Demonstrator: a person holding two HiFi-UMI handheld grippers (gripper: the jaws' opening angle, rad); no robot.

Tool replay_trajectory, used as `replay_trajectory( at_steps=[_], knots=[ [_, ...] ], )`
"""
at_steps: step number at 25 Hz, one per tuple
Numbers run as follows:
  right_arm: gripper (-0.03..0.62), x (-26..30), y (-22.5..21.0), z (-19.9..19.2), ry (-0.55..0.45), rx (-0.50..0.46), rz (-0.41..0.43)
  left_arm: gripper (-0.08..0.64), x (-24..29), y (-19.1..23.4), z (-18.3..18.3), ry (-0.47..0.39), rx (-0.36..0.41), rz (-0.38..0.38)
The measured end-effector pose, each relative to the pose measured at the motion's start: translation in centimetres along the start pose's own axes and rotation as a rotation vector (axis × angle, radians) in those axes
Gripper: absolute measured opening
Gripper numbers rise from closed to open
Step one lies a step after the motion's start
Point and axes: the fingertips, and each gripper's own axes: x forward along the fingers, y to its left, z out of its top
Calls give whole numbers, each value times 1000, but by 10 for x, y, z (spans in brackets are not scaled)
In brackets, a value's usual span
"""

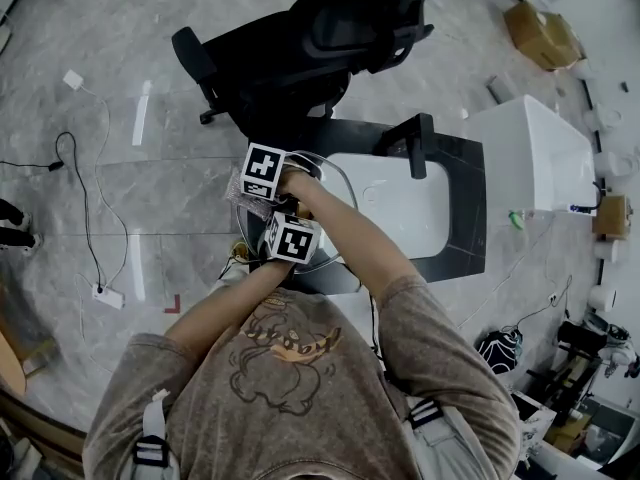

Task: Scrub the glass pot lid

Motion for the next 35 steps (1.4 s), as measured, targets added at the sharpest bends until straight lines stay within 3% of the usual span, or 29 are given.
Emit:
replay_trajectory(
  at_steps=[4, 8, 11, 15, 16, 18, 19, 25, 30, 35],
  knots=[
    [112, -8, -2, 0, -75, 75, 22, 249, 0, 5, 0, -3, -21, -8],
    [92, -45, -20, 2, -229, 136, -71, 253, -9, 2, 5, 12, -21, -44],
    [89, -90, -34, -3, -402, 188, -178, 252, -26, 3, 2, 24, -18, -69],
    [91, -169, -42, -34, -736, 396, -341, 240, -60, 11, 7, -30, -37, -103],
    [89, -188, -39, -47, -820, 453, -394, 211, -69, 16, 10, -51, -57, -111],
    [90, -212, -22, -79, -941, 549, -486, 58, -86, 27, 18, -93, -100, -114],
    [90, -218, -11, -96, -976, 594, -525, 22, -93, 31, 21, -111, -111, -113],
    [89, -212, 67, -170, -1017, 808, -747, 18, -124, 30, 44, -186, -47, -94],
    [89, -221, 122, -186, -1087, 888, -912, 18, -149, 9, 67, -280, 106, -78],
    [89, -232, 142, -190, -1171, 928, -975, 18, -161, -7, 79, -318, 179, -86]
  ],
)
